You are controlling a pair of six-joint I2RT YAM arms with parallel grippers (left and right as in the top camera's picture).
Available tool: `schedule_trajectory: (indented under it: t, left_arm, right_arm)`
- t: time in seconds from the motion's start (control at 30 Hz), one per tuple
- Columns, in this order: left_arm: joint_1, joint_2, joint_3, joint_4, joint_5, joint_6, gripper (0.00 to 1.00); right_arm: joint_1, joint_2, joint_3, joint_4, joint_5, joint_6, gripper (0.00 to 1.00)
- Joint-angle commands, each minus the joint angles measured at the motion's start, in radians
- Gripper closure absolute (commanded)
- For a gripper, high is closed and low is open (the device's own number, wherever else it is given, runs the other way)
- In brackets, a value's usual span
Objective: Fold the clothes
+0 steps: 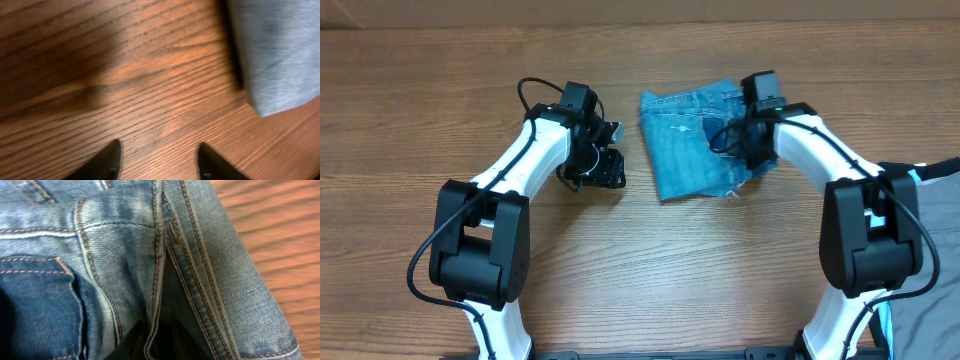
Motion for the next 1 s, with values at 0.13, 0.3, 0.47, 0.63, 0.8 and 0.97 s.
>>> schedule_trajectory:
  t: [0.13, 0.3, 0.47, 0.63, 0.8, 0.97]
  left_arm:
    - [-0.006, -0.012, 0.017, 0.037, 0.092, -0.098, 0.41]
    - [-0.022, -0.012, 0.040, 0.058, 0.314, 0.016, 0.51]
    - [-0.025, -0.011, 0.053, 0.220, 0.290, -0.150, 0.20]
    - [-0.035, 0.050, 0.053, 0.409, 0.311, -0.202, 0.11]
    - [-0.035, 0.219, 0.053, 0.626, 0.494, -0.251, 0.11]
    - [-0.040, 0.250, 0.053, 0.643, 0.432, -0.250, 0.10]
  right_arm:
    - [-0.073, -0.010, 0.024, -0.220, -0.123, 0.010, 0.81]
    - [-0.071, -0.098, 0.024, -0.298, -0.119, 0.023, 0.67]
    - [-0.071, -0.391, 0.024, -0.342, -0.169, 0.022, 0.42]
    - [-0.070, -0.480, 0.022, -0.356, -0.314, 0.014, 0.51]
    - [-0.063, -0.394, -0.064, -0.301, -0.324, 0.023, 0.59]
    - [-0.063, -0.277, -0.151, -0.142, -0.304, 0.058, 0.65]
